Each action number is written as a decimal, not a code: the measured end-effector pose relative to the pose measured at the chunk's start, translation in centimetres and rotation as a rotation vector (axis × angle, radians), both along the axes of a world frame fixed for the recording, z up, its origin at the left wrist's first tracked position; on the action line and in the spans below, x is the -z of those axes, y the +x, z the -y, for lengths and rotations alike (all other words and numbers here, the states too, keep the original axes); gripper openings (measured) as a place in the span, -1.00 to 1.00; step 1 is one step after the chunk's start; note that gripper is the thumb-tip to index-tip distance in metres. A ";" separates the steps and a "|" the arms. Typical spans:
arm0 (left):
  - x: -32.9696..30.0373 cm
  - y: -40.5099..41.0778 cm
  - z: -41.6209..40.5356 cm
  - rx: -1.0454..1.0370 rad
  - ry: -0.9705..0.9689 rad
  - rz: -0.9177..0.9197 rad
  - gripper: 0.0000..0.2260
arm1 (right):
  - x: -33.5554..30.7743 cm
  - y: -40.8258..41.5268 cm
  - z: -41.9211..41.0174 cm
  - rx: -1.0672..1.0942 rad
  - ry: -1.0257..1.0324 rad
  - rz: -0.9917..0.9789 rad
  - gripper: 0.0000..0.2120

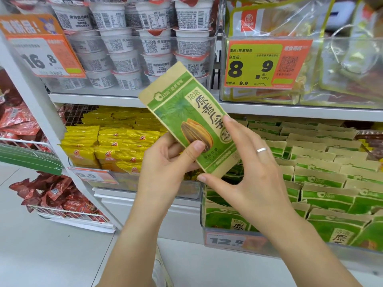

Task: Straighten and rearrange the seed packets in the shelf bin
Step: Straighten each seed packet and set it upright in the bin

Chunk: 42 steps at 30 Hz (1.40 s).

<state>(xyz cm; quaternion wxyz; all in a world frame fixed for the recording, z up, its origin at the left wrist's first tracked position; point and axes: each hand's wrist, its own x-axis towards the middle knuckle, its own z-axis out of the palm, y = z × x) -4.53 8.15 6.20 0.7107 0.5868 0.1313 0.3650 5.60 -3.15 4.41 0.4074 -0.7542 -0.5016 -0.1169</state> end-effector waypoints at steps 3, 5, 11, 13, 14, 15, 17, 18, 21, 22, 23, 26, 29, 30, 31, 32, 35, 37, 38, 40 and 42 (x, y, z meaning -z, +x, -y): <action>-0.2 -0.1 -0.1 -0.013 0.030 -0.008 -0.71 | -0.5 -0.2 0.2 -0.064 0.074 -0.181 -0.23; -0.2 -0.3 -0.4 -0.012 0.062 -0.035 -0.76 | -1.2 -0.4 0.4 -0.080 0.159 -0.409 -0.28; 0.1 -0.6 -0.7 0.116 0.069 -0.114 -0.77 | -2.0 0.3 0.4 -0.180 0.302 -0.796 -0.55; 0.1 -0.5 -0.6 0.169 0.066 -0.122 -0.77 | -2.3 0.3 0.4 -0.236 0.294 -0.902 -0.68; 0.1 -0.5 -0.5 0.180 0.068 -0.126 -0.77 | -2.4 0.4 0.5 -0.254 0.286 -0.945 -0.71; 0.1 -0.5 -0.4 0.172 0.064 -0.129 -0.79 | -2.4 0.5 0.6 -0.266 0.282 -0.978 -0.72; 0.1 -0.4 -0.2 0.117 0.042 -0.128 -0.83 | -2.5 0.6 0.6 -0.259 0.279 -1.002 -0.69; 0.1 -0.3 -0.1 0.081 0.032 -0.127 -0.84 | -2.5 0.7 0.7 -0.244 0.274 -0.991 -0.68; 0.2 0.0 0.0 0.021 0.020 -0.116 -0.82 | -2.5 0.6 0.7 -0.228 0.257 -0.943 -0.70; 0.2 0.1 0.0 0.015 0.019 -0.111 -0.83 | -2.5 0.6 0.7 -0.233 0.256 -0.942 -0.71; 0.1 0.1 0.0 0.014 0.024 -0.108 -0.84 | -2.5 0.7 0.8 -0.243 0.252 -0.949 -0.71; -0.1 0.0 0.0 0.047 0.061 -0.117 -0.84 | -2.8 1.1 1.4 -0.285 0.212 -0.993 -0.72; -0.1 -0.2 0.1 0.076 0.069 -0.151 -0.81 | -3.2 2.3 2.3 -0.279 0.156 -0.982 -0.73; -0.1 -0.2 0.3 0.088 0.061 -0.163 -0.81 | -3.3 2.9 2.8 -0.300 0.120 -0.992 -0.72; 0.0 -0.2 0.5 0.104 0.056 -0.175 -0.79 | -3.4 3.4 3.2 -0.347 0.069 -1.007 -0.69; 0.1 -0.1 0.7 0.124 0.051 -0.191 -0.77 | -3.5 3.9 3.7 -0.408 0.007 -1.021 -0.65; 0.1 0.4 1.4 0.191 0.044 -0.215 -0.81 | -3.5 5.0 4.6 -0.475 -0.099 -1.008 -0.53; 0.2 1.0 1.6 0.160 0.065 -0.249 -0.80 | -3.4 5.8 4.9 -0.432 -0.067 -0.967 -0.44; 0.5 1.3 1.5 0.115 0.079 -0.270 -0.74 | -3.5 6.1 5.1 -0.397 -0.028 -0.939 -0.41; 1.4 1.9 1.0 -0.017 0.183 -0.321 -0.70 | -3.7 6.8 5.4 -0.320 0.100 -0.854 -0.42; 2.3 2.2 0.7 -0.130 0.375 -0.384 -0.73 | -4.2 7.3 5.8 -0.230 0.239 -0.722 -0.52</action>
